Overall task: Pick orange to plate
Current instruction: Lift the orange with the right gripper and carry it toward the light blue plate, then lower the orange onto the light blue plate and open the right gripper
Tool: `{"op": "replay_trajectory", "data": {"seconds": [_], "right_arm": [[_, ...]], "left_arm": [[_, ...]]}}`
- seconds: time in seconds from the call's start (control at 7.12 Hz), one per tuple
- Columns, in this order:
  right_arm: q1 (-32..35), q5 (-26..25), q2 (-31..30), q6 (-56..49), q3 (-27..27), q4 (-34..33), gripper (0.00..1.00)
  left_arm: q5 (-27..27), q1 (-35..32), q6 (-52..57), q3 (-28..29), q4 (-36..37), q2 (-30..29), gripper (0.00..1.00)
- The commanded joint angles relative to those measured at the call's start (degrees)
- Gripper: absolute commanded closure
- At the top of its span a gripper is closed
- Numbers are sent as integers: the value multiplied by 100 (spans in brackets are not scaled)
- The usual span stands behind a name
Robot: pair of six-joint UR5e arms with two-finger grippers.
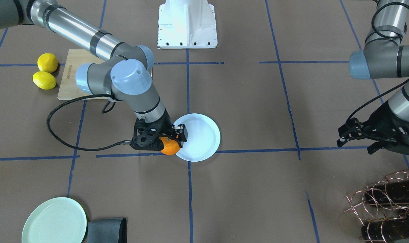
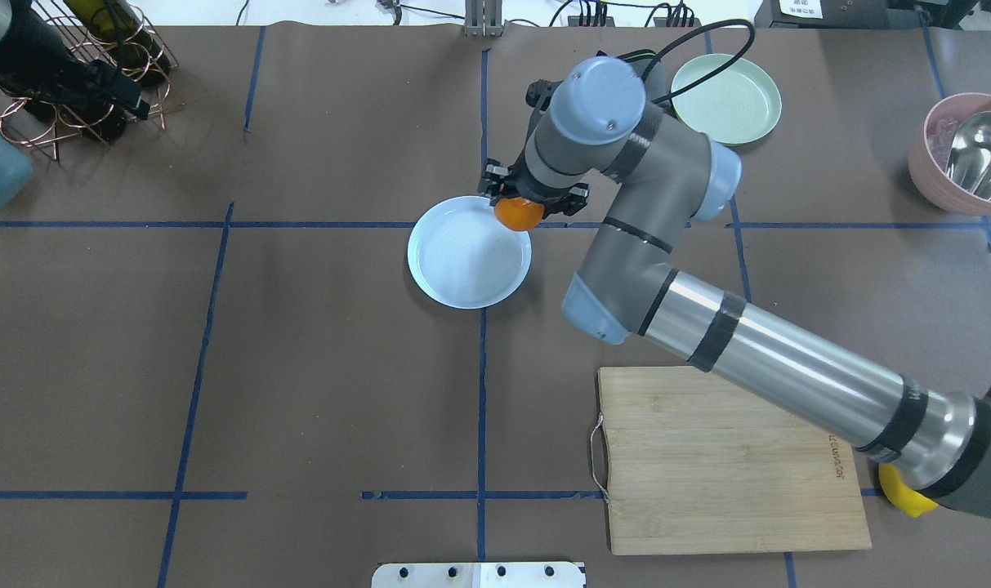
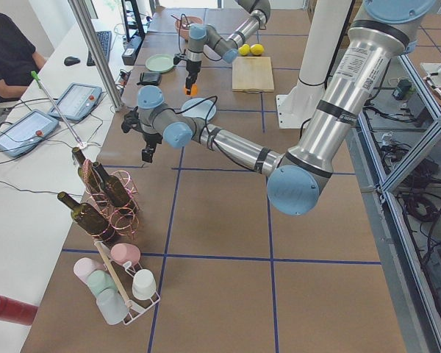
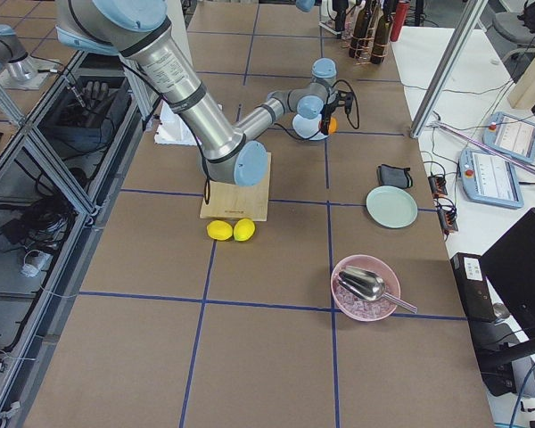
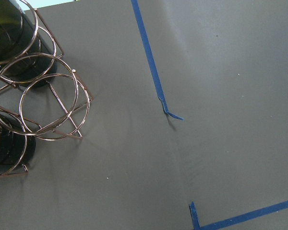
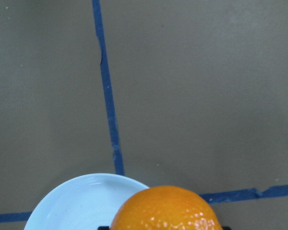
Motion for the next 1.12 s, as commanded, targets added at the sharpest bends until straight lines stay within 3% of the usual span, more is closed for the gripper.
{"op": "replay_trajectory", "data": {"seconds": [0.0, 0.14, 0.28, 0.42, 0.56, 0.7, 0.98], "right_arm": [[-428, -428, 452, 144, -588, 21, 100], [-438, -482, 566, 197, -660, 30, 100], [-438, -474, 585, 519, -652, 21, 71], [-429, -439, 594, 618, -557, 21, 1], [-412, -300, 585, 628, -460, -49, 0], [-194, 15, 568, 523, -224, -580, 0], [473, 430, 454, -875, 417, -2281, 0]], "left_arm": [[-159, -123, 5, -106, 3, 126, 0], [-159, -201, 5, -142, -5, 162, 0], [-159, -220, 23, -142, -49, 215, 0], [-159, -202, 14, -212, -267, 442, 0], [-159, -220, 14, -212, -252, 479, 0], [-150, -168, 23, -195, -304, 862, 0], [-150, -237, 225, -160, -182, 875, 0]]}}
